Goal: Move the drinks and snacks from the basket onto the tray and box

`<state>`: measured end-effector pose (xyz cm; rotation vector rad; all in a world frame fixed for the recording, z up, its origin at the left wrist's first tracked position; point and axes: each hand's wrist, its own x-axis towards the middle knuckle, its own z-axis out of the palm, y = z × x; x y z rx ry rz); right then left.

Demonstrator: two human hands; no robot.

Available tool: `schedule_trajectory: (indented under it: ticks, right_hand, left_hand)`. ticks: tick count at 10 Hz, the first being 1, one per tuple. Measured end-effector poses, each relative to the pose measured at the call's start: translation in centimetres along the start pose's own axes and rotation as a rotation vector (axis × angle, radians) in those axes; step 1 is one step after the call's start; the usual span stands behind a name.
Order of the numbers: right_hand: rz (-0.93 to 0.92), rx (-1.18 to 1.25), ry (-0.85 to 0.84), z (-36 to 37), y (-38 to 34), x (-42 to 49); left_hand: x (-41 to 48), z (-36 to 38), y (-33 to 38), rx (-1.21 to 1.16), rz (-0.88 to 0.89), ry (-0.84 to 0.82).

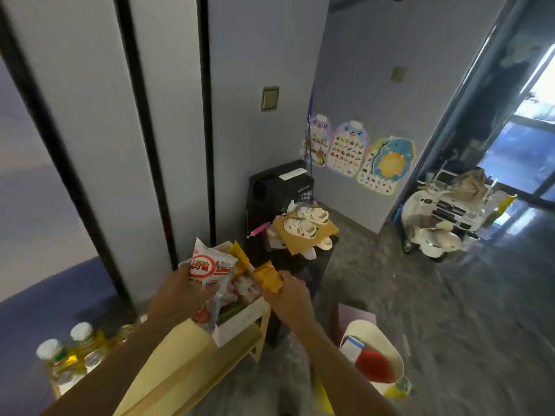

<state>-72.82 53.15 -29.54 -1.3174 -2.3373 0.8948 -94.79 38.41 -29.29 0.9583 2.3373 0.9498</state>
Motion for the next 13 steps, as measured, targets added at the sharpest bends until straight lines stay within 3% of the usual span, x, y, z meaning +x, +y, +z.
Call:
schedule_trajectory:
  ticks: [3,5,7,11,13]
  right_hand:
    - [-0.151,-0.112,-0.229,4.6,3.6,17.0]
    - [-0.171,-0.106,-0.371,11.1,5.9,20.4]
    - [-0.12,-0.104,-0.398,16.3,7.9,20.0]
    - [-0.158,-0.099,-0.419,16.9,10.8,19.2]
    - [-0.105,-0.14,-0.41,12.9,9.5,18.7]
  left_hand:
    - [10.3,6.1,1.8,0.035,-0.346,0.131]
    - [11.8,12.6,-0.2,0.049,-0.586,0.238]
    - [13.2,16.8,-2.6,0.062,-0.757,0.296]
    - [13.5,19.1,-4.2,0.038,-0.654,0.339]
    - [10.8,15.1,-3.9,0.091,-0.528,0.294]
